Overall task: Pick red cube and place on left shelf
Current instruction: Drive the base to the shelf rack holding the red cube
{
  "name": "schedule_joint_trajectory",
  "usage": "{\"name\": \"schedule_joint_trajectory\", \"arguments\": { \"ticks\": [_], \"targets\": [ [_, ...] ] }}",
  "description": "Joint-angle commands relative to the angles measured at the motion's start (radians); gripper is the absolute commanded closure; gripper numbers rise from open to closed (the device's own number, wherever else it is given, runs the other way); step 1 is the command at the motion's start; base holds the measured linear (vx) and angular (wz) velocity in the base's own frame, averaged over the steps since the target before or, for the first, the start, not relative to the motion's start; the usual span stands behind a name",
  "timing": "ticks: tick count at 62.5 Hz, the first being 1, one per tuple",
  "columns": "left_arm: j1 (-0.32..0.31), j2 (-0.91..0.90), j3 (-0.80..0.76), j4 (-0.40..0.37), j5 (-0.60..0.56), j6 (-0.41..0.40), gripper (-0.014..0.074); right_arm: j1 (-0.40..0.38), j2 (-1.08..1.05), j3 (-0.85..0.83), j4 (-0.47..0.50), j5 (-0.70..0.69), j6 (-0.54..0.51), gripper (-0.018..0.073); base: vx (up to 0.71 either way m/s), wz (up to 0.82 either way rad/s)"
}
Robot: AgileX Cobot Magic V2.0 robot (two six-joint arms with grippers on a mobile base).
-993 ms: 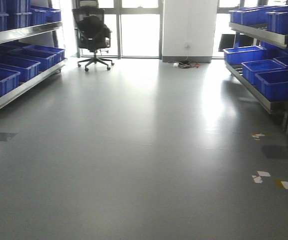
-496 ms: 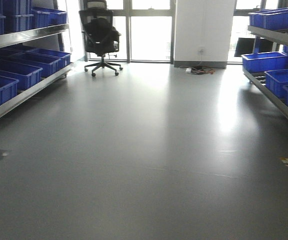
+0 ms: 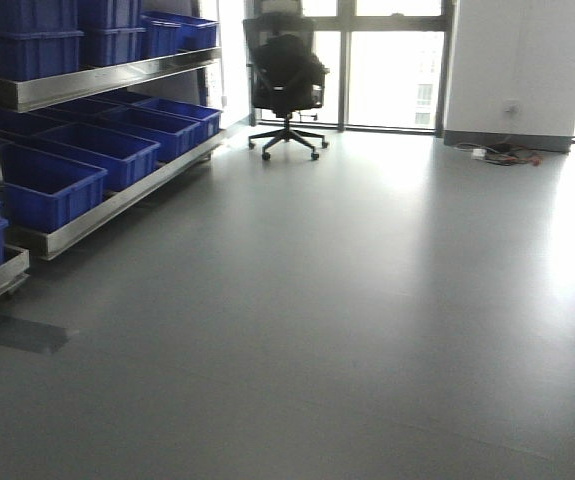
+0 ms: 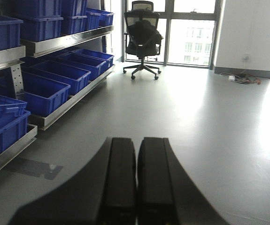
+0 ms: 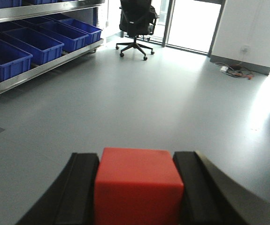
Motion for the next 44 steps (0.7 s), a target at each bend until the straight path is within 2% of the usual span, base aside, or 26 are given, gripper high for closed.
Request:
{"name": "schedule_joint_trajectory", "arguments": {
  "ticks": [1,44],
  "targets": [
    [-0.005,-0.012,0.024,-0.004,-0.088,-0.005,0.0495,-0.005,0.012,-0.027,-0.019,-0.081,-0.005,0.0399,0.66,0.43],
    [-0.005,-0.012,0.024,-0.004,-0.088,-0.005,0.0495,-0.005,0.012,-0.027,-0.019,-0.074,-0.005,0.0399,0.64,0.47]
  ]
}}
